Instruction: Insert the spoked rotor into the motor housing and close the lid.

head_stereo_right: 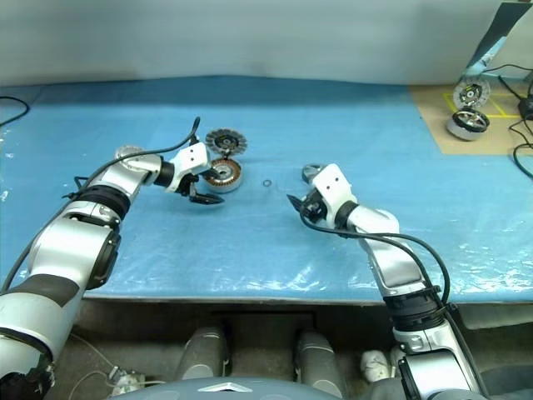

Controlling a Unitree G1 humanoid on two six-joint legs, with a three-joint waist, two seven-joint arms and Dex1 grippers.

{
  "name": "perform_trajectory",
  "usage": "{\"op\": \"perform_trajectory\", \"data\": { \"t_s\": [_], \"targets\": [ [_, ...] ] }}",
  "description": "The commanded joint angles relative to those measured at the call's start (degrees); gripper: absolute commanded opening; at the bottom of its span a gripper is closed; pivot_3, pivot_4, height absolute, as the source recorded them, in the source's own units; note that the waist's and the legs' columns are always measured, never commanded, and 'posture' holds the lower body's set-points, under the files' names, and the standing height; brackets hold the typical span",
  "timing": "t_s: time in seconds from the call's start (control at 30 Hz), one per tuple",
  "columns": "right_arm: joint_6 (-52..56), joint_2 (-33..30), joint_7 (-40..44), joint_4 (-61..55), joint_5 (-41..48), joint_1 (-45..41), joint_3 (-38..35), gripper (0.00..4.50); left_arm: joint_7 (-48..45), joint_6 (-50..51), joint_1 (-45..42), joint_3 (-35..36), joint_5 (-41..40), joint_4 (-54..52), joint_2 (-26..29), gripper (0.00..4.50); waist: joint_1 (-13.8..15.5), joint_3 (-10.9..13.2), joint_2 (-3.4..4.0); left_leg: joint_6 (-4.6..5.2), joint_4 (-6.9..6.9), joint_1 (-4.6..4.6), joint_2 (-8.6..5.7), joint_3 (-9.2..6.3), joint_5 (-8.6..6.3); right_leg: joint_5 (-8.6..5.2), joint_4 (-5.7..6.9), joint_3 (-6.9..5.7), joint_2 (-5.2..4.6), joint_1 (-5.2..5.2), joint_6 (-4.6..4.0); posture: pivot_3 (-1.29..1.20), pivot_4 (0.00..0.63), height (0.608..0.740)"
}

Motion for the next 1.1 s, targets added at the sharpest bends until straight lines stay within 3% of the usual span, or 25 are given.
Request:
{"op": "perform_trajectory", "data": {
  "t_s": [0.03, 0.23, 0.33, 0.43, 0.53, 0.7, 1.1],
  "targets": [
    [-0.4, -0.7, -0.7, -2.9, -0.4, 0.0, -1.4, 3.59, 0.4, -0.3, 0.2, -2.1, 3.1, 0.9, 0.0, 4.03, 0.0, 0.0, 0.0, 0.0, 0.0, 0.04, 0.01, 0.0, 0.0, 0.0, 0.0, 0.0, -0.02, 0.04, 0.0, 0.0, 0.15, 0.74],
    [-0.4, -0.9, -1.0, -2.9, -0.2, -0.1, -1.2, 3.59, 0.1, -1.0, 1.0, -3.0, 4.9, 1.0, 0.4, 4.03, 0.0, 0.0, 0.0, 0.02, -0.04, 0.24, 0.03, -0.02, 0.01, -0.13, -0.01, 0.04, -0.12, 0.22, -0.2, 0.0, 0.15, 0.74],
    [-0.5, -0.8, -1.1, -2.7, -0.3, -0.2, -1.0, 3.59, 0.2, -1.5, 1.3, -2.7, 5.0, 1.1, 0.5, 3.45, 0.0, 0.0, 0.0, 0.02, -0.06, 0.25, 0.02, -0.03, 0.01, -0.13, -0.02, 0.04, -0.12, 0.22, -0.2, 0.0, 0.15, 0.74],
    [-0.6, -0.7, -1.0, -2.5, -0.4, -0.4, -0.9, 3.59, 2.5, -2.2, 1.8, -2.9, 5.7, 1.1, 0.4, 2.5, -0.1, 0.0, 0.0, 0.02, -0.12, 0.26, 0.02, -0.04, 0.01, -0.13, -0.08, 0.04, -0.12, 0.22, -0.19, 0.0, 0.15, 0.74],
    [-0.7, -0.8, -0.9, -2.2, -0.4, -0.7, -0.9, 3.59, 0.4, -3.7, 2.4, -3.4, 6.1, 1.0, 0.7, 2.5, -0.1, 0.0, 0.0, 0.02, -0.24, 0.29, 0.0, -0.04, 0.01, -0.06, -0.16, 0.04, -0.11, 0.22, -0.07, 0.0, 0.15, 0.74],
    [-0.8, -0.9, -0.8, -1.9, -0.6, -0.9, -0.9, 3.59, -0.2, -4.8, 2.7, -3.8, 6.5, 0.7, 1.2, 1.37, -0.1, 0.0, 0.01, 0.03, -0.4, 0.32, 0.0, -0.04, 0.02, -0.03, -0.28, 0.04, -0.1, 0.22, 0.0, 0.0, 0.15, 0.74],
    [-0.8, -0.6, -0.9, -1.6, -0.7, -1.1, -1.0, 3.59, -8.9, -6.7, 3.4, -3.6, 4.8, -0.8, 2.3, 1.37, -0.2, 0.0, 0.02, 0.03, -0.53, 0.35, 0.04, -0.02, 0.02, -0.05, -0.4, 0.09, -0.12, 0.22, 0.01, 0.0, 0.15, 0.74]
  ]
}}
